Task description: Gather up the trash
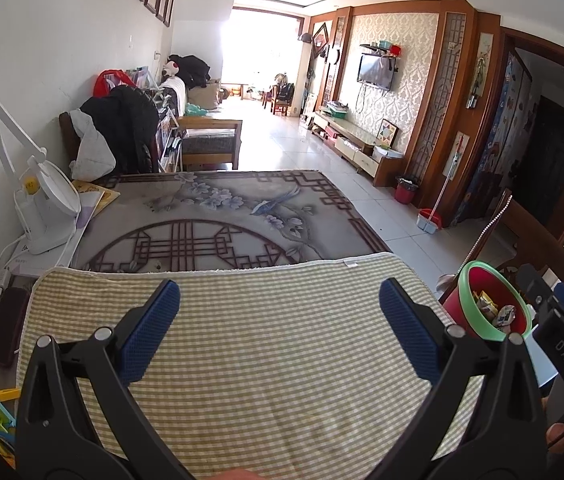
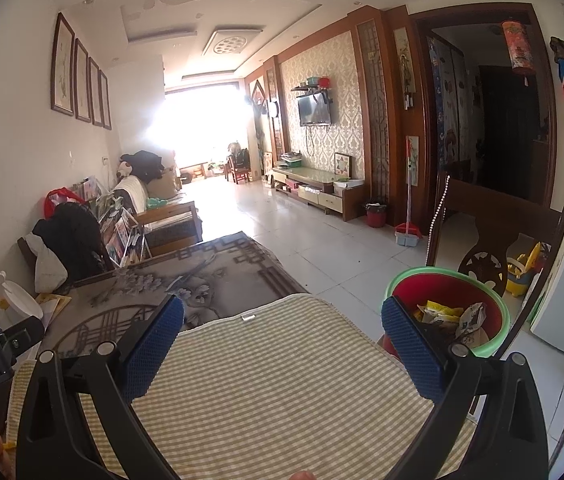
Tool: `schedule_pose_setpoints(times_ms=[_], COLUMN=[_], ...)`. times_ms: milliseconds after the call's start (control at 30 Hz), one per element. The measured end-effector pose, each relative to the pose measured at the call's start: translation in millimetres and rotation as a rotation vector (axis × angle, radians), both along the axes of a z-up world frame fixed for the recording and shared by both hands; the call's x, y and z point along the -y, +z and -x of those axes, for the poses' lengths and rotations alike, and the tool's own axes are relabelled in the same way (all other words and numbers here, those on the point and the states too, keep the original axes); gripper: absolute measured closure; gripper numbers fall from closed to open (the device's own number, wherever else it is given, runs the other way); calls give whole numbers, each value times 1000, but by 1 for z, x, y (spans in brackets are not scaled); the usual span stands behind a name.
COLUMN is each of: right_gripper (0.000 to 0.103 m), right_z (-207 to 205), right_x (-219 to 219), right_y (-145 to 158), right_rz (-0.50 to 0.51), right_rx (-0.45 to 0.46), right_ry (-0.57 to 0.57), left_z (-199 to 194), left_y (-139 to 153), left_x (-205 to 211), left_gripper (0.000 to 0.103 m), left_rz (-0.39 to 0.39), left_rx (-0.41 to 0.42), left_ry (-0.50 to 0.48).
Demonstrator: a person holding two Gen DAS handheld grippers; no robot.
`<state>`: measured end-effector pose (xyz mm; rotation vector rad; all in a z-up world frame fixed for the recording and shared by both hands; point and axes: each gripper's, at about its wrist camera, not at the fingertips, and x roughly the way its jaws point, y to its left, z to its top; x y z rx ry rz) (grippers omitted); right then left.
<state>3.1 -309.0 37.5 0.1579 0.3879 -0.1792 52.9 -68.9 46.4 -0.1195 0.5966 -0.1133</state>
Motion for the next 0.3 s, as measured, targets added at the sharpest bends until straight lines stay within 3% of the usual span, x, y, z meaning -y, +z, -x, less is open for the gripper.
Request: schedule_pose_setpoints(times_ms=[133, 300], right_gripper=[7, 7], right_z=[-21, -83], right_x=[-4, -18], right_y=[-20, -90], right_rz=[4, 105], right_rx=[-60, -253], right_ry=[35, 143], left_z=[-7, -14], left_y=[-7, -20], left_x=[-7, -24], left_gripper=[5, 5], left_rz=[-17, -14], left_rx=[-17, -74], left_ry=[25, 78])
